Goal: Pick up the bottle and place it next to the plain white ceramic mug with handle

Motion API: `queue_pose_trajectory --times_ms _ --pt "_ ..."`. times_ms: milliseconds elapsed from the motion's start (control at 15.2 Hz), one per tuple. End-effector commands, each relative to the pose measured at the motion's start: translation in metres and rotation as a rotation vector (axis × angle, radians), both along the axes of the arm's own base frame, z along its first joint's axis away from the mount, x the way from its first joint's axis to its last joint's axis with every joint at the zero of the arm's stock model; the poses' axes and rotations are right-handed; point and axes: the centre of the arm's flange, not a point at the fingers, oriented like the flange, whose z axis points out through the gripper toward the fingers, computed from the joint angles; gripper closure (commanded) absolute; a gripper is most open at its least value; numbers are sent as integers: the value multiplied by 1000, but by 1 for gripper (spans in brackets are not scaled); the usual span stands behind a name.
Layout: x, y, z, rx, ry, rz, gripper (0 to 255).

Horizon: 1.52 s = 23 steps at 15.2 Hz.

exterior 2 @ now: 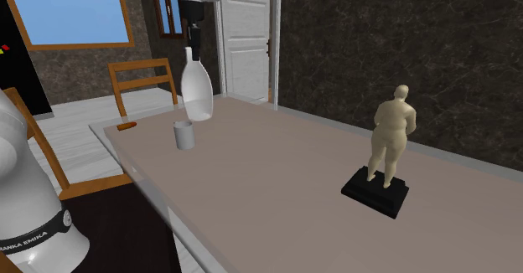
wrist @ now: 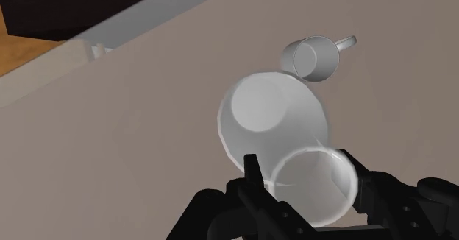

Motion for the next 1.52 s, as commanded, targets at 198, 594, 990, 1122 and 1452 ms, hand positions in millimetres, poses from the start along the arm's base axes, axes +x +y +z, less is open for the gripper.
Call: queue_pose_trajectory --times_ms 198,594,990,1122,1452 --pt "0 0 -26 0 -1 0 255" --pt "0 0 -58 0 -1 0 255" --pt "0 0 -89 0 -1 0 255" --pt "0 0 -100 0 -1 0 255" --pt "0 0 -126 0 -1 0 255"
